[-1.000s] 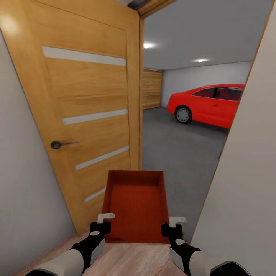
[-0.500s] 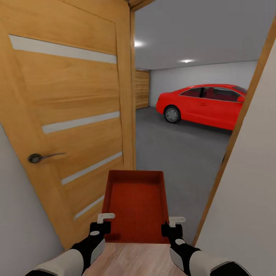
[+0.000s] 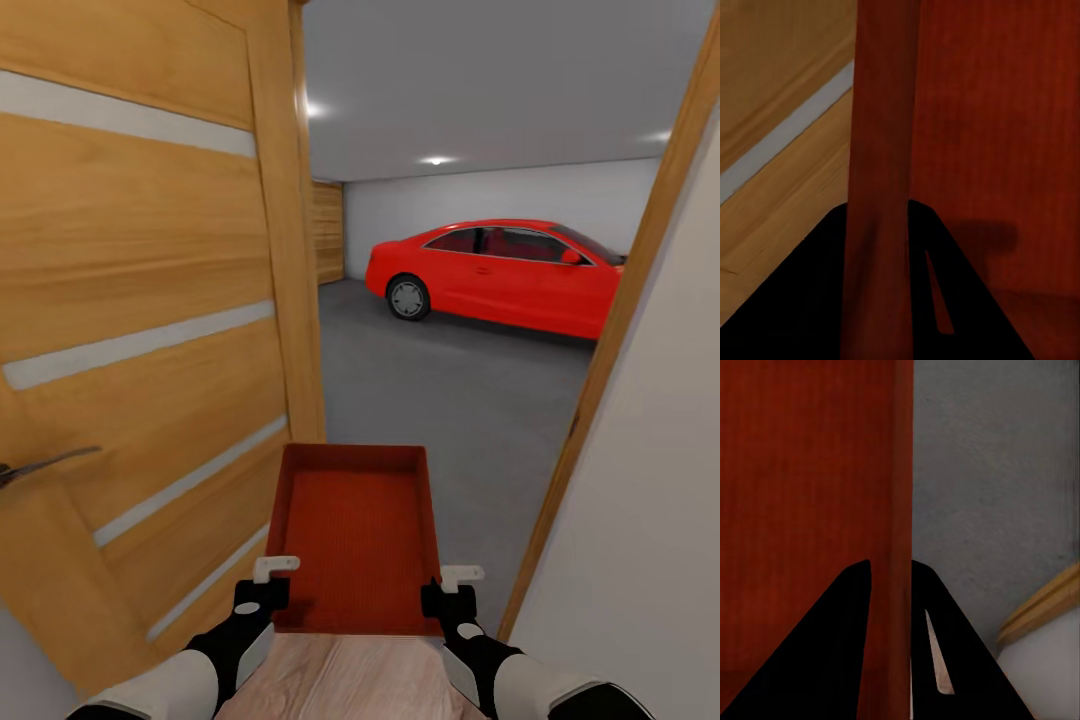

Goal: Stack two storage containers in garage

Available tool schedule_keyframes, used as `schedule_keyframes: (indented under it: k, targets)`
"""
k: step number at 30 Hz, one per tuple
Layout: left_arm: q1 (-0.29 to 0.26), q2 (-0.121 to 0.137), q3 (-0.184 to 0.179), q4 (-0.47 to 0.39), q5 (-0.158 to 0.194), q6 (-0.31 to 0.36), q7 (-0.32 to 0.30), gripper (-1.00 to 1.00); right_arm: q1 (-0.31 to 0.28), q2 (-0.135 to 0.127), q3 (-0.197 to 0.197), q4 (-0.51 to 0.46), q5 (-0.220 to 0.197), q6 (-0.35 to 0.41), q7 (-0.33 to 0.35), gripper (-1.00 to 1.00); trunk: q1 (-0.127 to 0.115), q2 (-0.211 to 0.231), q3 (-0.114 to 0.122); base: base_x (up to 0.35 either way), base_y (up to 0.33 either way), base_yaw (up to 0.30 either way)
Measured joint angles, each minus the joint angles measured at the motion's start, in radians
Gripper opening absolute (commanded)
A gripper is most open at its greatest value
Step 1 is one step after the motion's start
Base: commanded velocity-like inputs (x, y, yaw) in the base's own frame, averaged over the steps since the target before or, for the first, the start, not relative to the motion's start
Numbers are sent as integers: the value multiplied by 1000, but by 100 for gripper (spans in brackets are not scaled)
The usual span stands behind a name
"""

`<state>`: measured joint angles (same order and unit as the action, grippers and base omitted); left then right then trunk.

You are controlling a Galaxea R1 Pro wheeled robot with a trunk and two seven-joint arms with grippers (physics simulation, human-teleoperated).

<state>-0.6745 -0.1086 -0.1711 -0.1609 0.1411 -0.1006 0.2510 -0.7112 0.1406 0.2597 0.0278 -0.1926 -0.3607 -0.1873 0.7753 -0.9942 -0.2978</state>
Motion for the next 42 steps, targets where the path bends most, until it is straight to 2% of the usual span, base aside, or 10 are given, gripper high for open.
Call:
schedule_keyframes:
  k: [25, 33, 42]
  targets:
    - [0, 0, 0, 0, 1, 0, 0, -100, 0, 0, 1, 0, -1, 0, 0, -100, 0, 0, 0, 292, 205, -285]
    - [0, 0, 0, 0, 1, 0, 0, -100, 0, 0, 1, 0, 0, 0, 0, -100, 0, 0, 0, 291, 205, -125]
    - [0, 0, -1, 0, 1, 0, 0, -100, 0, 0, 1, 0, -1, 0, 0, -100, 0, 0, 0, 291, 205, -269]
